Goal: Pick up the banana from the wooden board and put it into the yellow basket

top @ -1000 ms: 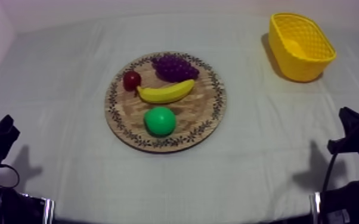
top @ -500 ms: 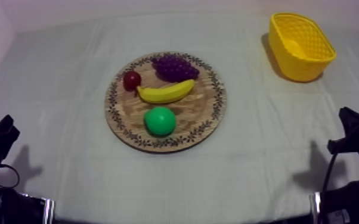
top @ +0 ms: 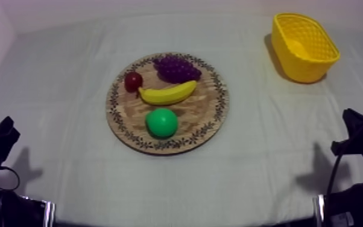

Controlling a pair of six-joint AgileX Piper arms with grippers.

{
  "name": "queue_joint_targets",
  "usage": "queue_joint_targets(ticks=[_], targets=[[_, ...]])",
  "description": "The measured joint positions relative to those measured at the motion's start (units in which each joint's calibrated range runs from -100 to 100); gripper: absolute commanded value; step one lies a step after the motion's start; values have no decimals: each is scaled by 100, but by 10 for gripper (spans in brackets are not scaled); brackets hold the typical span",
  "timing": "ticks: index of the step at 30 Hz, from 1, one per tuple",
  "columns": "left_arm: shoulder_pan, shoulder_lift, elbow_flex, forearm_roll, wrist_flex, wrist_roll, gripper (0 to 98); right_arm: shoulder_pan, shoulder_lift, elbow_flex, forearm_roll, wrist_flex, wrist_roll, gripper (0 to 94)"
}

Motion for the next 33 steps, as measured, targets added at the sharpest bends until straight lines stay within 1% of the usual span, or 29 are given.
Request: queue_joint_targets(ticks=[4, 7, 11, 14, 16, 20, 23, 27, 29, 33], targets=[[0, 0, 0, 0, 0, 0, 1, -8, 0, 0, 0, 20, -55, 5], [0, 0, 0, 0, 0, 0, 1, -8, 0, 0, 20, 159, -39, 5], [0, 0, 0, 0, 0, 0, 1, -17, 73, -42, 167, 222, -20, 5], [0, 0, 0, 0, 0, 0, 1, -64, 263, -204, 229, 215, 18, 5], [0, 0, 0, 0, 0, 0, 1, -98, 476, -392, 305, 168, 49, 5], [0, 0, 0, 0, 0, 0, 1, -140, 998, -977, 363, 133, 64, 5], [0, 0, 0, 0, 0, 0, 1, -121, 1435, -1450, 298, 26, 208, 5], [0, 0, 0, 0, 0, 0, 1, -89, 2110, -2113, 84, -48, 479, 5], [0, 0, 0, 0, 0, 0, 1, -119, 2418, -2498, -24, 11, 600, 5], [0, 0, 0, 0, 0, 0, 1, -252, 3077, -3299, -193, 405, 802, 5]])
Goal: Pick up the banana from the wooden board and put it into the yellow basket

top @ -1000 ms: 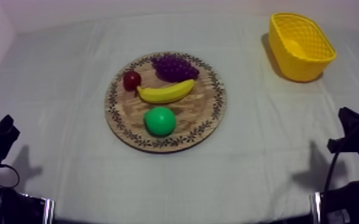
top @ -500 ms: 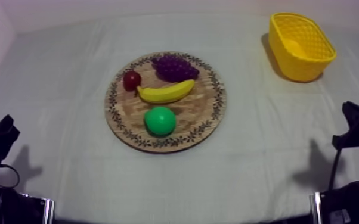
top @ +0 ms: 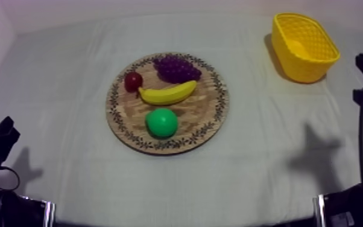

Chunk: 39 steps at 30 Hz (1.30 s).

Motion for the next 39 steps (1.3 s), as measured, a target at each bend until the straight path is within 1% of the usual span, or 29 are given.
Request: queue_joint_targets(ticks=[3, 5, 13, 16, 18, 23, 28, 33, 39], targets=[[0, 0, 0, 0, 0, 0, 1, -147, 527, -614, -16, 199, -16, 5], [0, 0, 0, 0, 0, 0, 1, -259, 841, -1005, 10, 395, -97, 5], [0, 0, 0, 0, 0, 0, 1, -885, 2173, -2598, 360, 931, -436, 5], [0, 0, 0, 0, 0, 0, 1, -1138, 2689, -3103, 442, 1133, -528, 5], [0, 0, 0, 0, 0, 0, 1, -1323, 2977, -3437, 491, 1260, -551, 5], [0, 0, 0, 0, 0, 0, 1, -1758, 3707, -4190, 504, 1602, -530, 5], [0, 0, 0, 0, 0, 0, 1, -2184, 4316, -4784, 575, 1855, -541, 5], [0, 0, 0, 0, 0, 0, 1, -2596, 4825, -5008, 756, 2039, -580, 5], [0, 0, 0, 0, 0, 0, 1, -2912, 5356, -5214, 750, 2216, -523, 5]])
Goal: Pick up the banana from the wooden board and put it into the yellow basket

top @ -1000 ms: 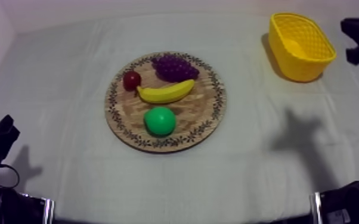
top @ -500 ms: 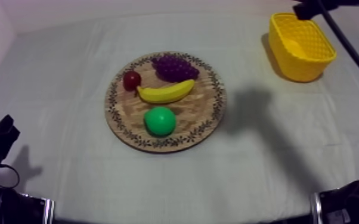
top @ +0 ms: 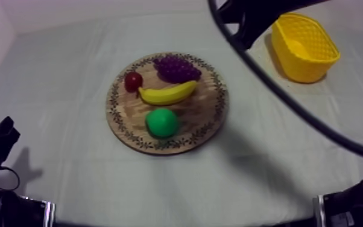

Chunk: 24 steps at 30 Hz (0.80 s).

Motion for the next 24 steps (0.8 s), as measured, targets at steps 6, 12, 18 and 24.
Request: queue_joint_targets(ticks=[6, 12, 18, 24], targets=[[0, 0, 0, 0, 0, 0, 1, -39, 540, -459, -26, 196, 50, 5], [0, 0, 0, 0, 0, 0, 1, -59, 1001, -937, -49, 336, 115, 5], [0, 0, 0, 0, 0, 0, 1, -83, 1344, -1247, -114, 566, 241, 5], [0, 0, 0, 0, 0, 0, 1, -83, 1518, -1413, -198, 681, 389, 376]])
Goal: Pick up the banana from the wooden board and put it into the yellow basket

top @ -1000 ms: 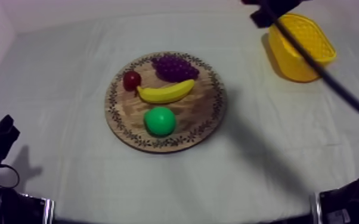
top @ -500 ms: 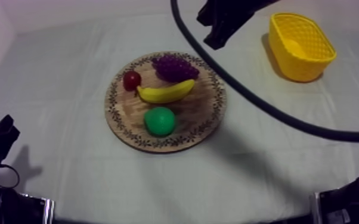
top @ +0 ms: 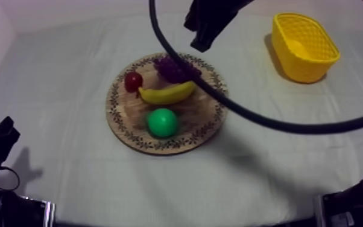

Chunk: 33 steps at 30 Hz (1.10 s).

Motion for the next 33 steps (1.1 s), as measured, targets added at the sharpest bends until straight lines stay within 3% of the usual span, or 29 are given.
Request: queue_joint_targets(ticks=[3, 6, 24, 33], targets=[[0, 0, 0, 0, 0, 0, 1, -17, 54, -23, -31, 74, 135, 507], [0, 0, 0, 0, 0, 0, 1, -38, 98, -45, -17, 83, 158, 543], [0, 0, 0, 0, 0, 0, 1, -207, 866, -147, 171, -74, 179, 504], [0, 0, 0, 0, 0, 0, 1, -242, 1661, -242, 139, -100, 189, 487]])
